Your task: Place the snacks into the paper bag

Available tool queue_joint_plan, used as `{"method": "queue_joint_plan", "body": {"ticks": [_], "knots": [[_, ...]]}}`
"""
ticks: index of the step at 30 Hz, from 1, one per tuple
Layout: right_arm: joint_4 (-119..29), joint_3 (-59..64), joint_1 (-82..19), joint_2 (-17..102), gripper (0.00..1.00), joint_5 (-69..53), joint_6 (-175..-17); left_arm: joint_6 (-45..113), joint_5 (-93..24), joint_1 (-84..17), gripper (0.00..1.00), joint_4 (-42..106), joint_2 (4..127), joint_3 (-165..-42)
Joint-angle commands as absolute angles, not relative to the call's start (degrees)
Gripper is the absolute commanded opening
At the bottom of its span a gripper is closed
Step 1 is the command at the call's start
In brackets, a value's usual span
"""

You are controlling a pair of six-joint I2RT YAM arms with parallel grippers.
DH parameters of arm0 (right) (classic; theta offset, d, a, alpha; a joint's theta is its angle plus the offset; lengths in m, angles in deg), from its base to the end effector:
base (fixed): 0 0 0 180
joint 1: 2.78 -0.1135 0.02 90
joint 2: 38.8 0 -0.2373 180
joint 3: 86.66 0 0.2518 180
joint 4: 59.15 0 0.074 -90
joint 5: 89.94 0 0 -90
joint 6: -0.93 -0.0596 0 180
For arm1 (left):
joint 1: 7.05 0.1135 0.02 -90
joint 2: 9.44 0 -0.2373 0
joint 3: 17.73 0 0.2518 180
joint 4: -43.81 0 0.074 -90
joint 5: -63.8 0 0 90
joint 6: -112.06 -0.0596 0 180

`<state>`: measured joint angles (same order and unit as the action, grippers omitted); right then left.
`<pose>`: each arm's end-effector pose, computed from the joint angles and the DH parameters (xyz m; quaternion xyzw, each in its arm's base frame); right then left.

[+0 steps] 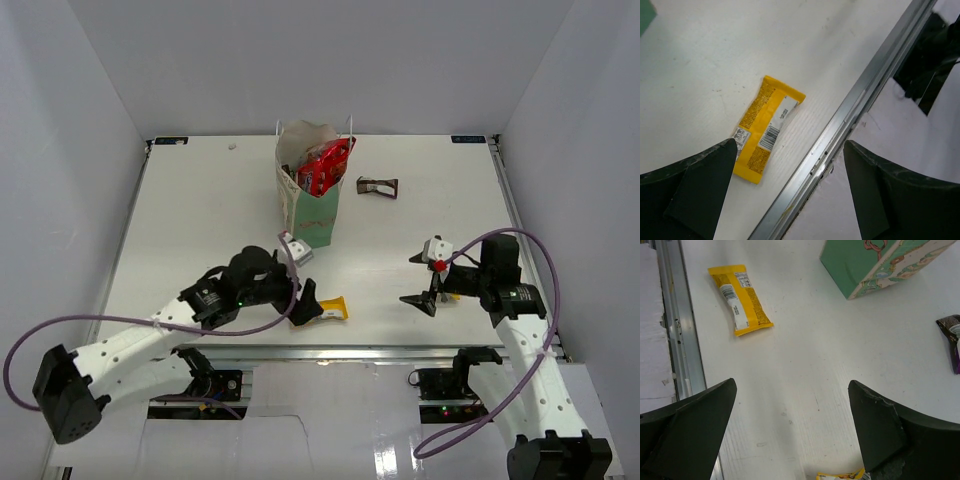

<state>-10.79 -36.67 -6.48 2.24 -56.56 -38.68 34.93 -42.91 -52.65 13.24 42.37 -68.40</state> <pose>0.1687 0.0608 0.2407 -0.5424 0.6168 0.2446 0.5153 0.1533 -0.1810 0.2261 0.3114 0.8092 -0.3461 0.3585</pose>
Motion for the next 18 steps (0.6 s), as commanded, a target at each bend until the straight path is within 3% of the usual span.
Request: {"method": "queue_joint_plan", "body": {"ticks": [1, 10, 18], "knots": [[-11.87, -34.91, -4.45, 3.47, 0.98, -57.07, -38.62, 29.81, -27.81, -60.03, 0.98, 10.16, 49.05, -71.41], [-12.05, -35.08, 0.04, 2.60, 0.98, -56.71, -39.32, 20.32, -11.54, -70.59, 0.96, 6.73, 70.52, -79.50], [-12.05, -34.99, 0.92, 2.33, 0.98, -56.80, -39.41, 16.26, -12.93, -70.77, 0.85, 7.51, 80.37, -82.23]]}}
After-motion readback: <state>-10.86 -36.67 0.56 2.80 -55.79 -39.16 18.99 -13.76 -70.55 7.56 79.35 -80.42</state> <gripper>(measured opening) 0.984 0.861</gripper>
